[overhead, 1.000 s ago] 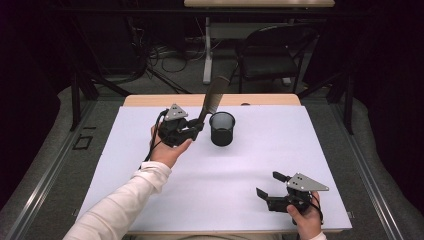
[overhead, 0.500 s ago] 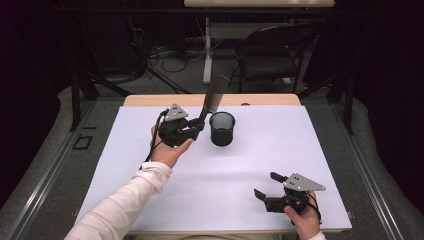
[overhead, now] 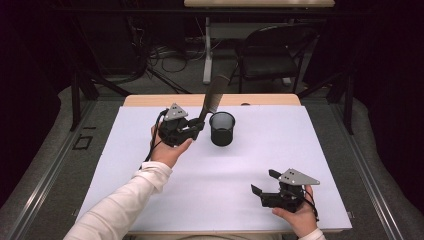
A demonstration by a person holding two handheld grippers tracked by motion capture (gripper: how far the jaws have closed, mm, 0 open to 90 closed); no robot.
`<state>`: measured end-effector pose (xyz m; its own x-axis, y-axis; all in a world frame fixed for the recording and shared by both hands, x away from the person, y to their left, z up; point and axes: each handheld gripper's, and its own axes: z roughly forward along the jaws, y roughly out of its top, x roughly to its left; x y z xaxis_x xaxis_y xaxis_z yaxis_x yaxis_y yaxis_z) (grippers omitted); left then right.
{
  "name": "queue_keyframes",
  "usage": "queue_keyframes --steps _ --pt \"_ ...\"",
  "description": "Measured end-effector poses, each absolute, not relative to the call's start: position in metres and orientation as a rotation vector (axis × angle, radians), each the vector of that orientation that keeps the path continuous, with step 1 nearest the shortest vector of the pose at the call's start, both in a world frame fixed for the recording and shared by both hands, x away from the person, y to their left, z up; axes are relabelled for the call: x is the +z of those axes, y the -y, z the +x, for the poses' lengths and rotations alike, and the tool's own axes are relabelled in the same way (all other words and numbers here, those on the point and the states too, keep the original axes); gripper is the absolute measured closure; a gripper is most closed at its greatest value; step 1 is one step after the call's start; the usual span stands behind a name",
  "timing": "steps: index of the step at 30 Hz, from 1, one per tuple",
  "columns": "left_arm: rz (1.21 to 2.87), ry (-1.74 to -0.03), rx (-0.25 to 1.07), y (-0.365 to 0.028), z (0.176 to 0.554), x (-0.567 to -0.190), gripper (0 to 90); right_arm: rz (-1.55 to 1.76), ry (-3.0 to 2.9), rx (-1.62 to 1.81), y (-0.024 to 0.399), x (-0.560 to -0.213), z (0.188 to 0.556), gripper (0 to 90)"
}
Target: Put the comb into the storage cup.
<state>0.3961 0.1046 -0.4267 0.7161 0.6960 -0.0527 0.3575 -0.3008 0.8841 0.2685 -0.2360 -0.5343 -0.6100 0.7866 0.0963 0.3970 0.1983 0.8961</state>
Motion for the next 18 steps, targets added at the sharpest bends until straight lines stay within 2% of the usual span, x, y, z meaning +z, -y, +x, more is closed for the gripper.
queue_keyframes --steps 18 --pt "1.920 -0.817 0.420 -0.104 0.397 -0.428 72.6 1.074 -2.142 1.362 0.231 -0.512 0.289 15.6"
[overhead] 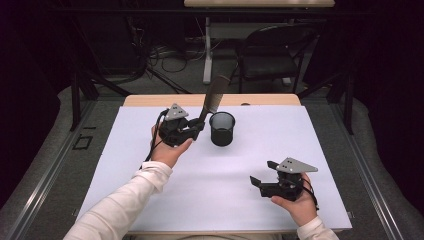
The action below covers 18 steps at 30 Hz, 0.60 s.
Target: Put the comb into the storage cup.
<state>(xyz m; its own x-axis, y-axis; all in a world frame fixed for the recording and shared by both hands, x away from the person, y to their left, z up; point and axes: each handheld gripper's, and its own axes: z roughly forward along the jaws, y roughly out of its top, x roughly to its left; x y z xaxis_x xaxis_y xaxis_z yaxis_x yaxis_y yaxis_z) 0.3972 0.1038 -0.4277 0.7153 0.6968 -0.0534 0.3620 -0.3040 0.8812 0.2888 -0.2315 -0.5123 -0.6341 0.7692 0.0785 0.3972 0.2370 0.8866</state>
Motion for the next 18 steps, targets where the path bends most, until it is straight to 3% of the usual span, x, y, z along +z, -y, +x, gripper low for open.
queue_keyframes --steps 18 --pt "1.919 -0.817 0.426 -0.105 0.398 -0.427 72.7 1.017 -2.173 1.362 0.210 -0.493 0.318 15.8"
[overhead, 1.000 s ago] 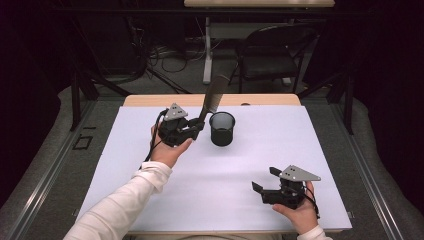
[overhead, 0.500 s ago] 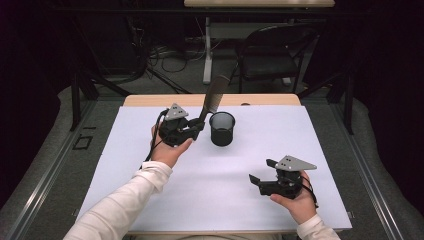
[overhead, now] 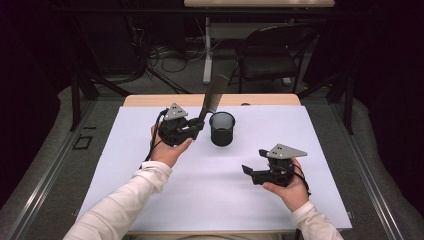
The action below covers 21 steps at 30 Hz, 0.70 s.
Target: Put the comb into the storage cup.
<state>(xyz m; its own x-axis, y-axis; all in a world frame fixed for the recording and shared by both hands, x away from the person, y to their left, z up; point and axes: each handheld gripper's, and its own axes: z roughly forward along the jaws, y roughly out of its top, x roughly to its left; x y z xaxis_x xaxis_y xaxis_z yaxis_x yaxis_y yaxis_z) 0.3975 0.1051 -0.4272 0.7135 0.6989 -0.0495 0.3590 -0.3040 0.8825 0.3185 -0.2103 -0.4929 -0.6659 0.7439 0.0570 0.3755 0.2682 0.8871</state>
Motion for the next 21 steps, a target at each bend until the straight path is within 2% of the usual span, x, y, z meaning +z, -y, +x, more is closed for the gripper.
queue_keyframes --steps 21 --pt "1.909 -0.819 0.426 -0.106 0.398 -0.426 72.6 1.042 -2.191 1.387 0.192 -0.472 0.349 17.0"
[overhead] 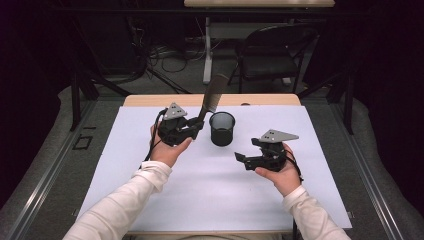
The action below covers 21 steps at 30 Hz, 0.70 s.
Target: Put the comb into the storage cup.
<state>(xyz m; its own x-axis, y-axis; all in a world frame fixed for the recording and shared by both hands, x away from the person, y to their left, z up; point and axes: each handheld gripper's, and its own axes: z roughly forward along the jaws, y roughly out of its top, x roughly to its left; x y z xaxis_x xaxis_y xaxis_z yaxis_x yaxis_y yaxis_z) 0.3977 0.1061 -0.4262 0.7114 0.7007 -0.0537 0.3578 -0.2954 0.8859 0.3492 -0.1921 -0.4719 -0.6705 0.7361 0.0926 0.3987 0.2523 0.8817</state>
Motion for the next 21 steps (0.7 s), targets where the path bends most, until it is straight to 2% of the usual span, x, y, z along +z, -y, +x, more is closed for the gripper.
queue_keyframes --steps 21 --pt "1.909 -0.819 0.423 -0.105 0.398 -0.428 72.7 1.058 -2.179 1.392 0.181 -0.453 0.374 18.0"
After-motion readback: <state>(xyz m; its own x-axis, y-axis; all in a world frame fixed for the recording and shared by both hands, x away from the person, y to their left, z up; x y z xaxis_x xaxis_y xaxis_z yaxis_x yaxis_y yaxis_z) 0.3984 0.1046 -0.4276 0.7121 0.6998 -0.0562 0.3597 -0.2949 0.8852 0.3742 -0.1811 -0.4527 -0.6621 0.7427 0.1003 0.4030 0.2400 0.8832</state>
